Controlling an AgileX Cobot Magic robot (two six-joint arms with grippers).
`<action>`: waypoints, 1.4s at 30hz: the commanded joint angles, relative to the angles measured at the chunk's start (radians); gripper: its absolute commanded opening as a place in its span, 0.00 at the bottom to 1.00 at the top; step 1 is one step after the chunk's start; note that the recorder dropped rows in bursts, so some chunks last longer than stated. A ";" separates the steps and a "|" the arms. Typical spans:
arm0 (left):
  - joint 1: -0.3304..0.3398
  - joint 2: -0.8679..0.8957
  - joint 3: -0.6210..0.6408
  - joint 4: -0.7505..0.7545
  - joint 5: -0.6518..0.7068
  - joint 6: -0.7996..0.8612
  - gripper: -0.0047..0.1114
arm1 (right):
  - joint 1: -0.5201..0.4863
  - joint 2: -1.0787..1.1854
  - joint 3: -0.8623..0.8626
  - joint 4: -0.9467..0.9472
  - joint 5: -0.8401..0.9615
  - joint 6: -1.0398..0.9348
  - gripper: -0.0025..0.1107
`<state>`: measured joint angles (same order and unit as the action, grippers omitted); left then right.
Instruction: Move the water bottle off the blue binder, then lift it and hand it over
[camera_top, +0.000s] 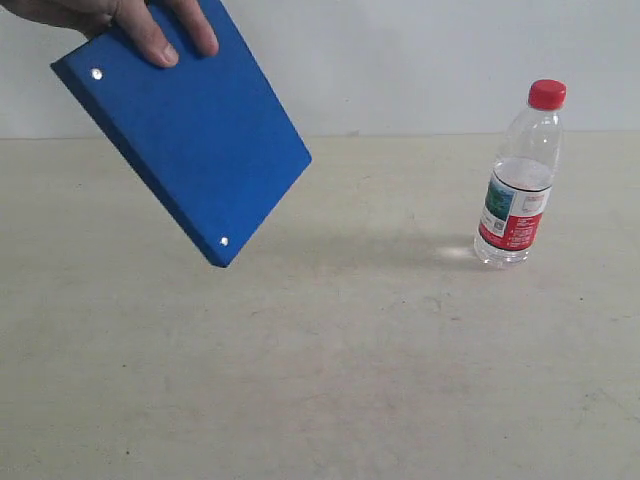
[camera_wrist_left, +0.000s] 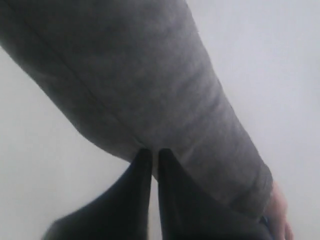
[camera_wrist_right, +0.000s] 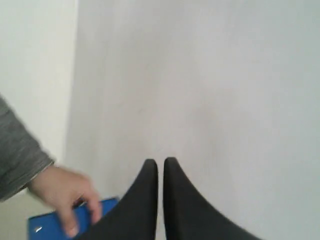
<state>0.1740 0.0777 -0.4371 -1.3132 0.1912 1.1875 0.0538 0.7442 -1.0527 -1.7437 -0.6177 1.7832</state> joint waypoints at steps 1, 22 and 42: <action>-0.008 -0.078 0.008 0.070 -0.067 -0.060 0.08 | -0.022 -0.338 0.203 -0.001 0.238 -0.043 0.02; -0.068 -0.078 0.327 0.100 0.221 -0.127 0.08 | -0.022 -0.688 1.008 0.277 0.553 0.120 0.02; -0.068 -0.078 0.327 0.100 0.225 -0.127 0.08 | -0.022 -0.723 1.053 0.484 0.566 0.120 0.02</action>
<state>0.1105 0.0021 -0.1143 -1.2047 0.4089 1.0670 0.0363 0.0398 -0.0071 -1.4071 -0.0248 1.9118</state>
